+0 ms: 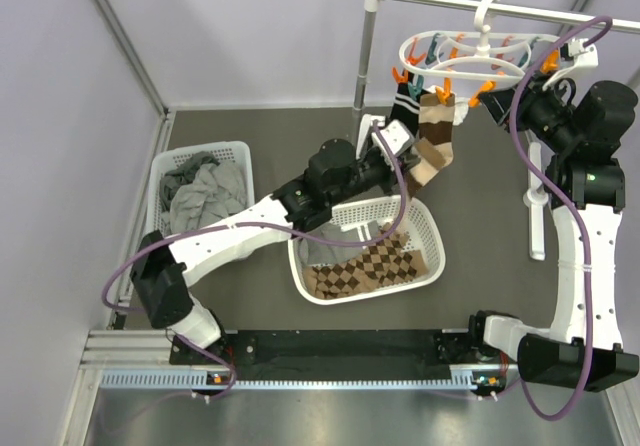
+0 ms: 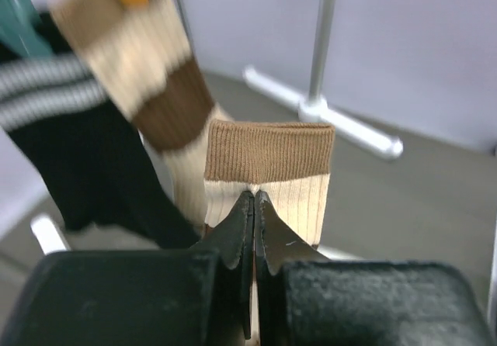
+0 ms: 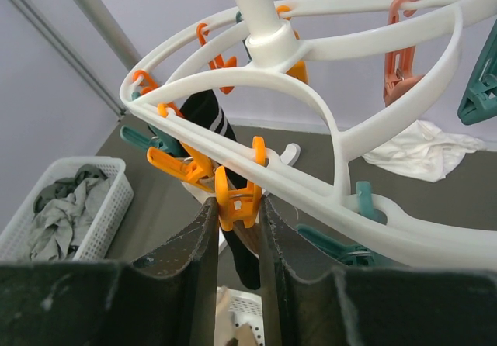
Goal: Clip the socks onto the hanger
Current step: Pick up the sock from the bin, then clamp the sock onto the hanger.
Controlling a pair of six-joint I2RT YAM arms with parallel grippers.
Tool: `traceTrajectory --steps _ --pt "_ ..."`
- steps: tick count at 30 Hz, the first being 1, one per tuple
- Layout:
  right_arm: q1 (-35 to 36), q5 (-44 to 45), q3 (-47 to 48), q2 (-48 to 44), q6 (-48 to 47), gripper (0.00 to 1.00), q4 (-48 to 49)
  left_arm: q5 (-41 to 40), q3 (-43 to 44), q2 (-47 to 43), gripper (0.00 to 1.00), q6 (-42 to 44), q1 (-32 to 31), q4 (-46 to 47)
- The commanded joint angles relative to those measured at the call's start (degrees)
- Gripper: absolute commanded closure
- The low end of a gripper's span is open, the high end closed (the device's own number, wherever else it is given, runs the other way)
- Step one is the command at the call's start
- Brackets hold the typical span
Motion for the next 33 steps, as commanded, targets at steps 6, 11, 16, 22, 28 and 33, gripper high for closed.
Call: traceTrajectory --steps 6,11,16,22,28,33 --pt "-0.52 -1.33 4.33 -0.63 -1.47 1.0 -0.46 0.26 14.67 9.5 1.0 3.23 0.15 10.17" --pt "-0.52 -1.5 4.33 -0.37 -1.55 1.0 -0.28 -0.62 19.07 13.9 1.0 4.03 0.15 10.44" --pt "-0.43 -1.85 4.5 -0.28 -1.47 1.0 -0.28 -0.79 22.32 16.54 1.0 4.03 0.33 11.05" --pt "-0.52 -2.29 4.59 -0.28 -1.47 1.0 -0.37 -1.5 25.75 19.26 1.0 3.76 0.68 12.2" --pt "-0.43 -2.56 4.77 -0.11 -1.82 1.0 -0.72 -1.76 27.95 20.94 1.0 3.06 1.38 13.78" --pt "-0.43 -2.91 4.68 -0.02 -1.9 1.0 -0.54 -1.5 29.18 21.64 1.0 2.53 1.82 14.48"
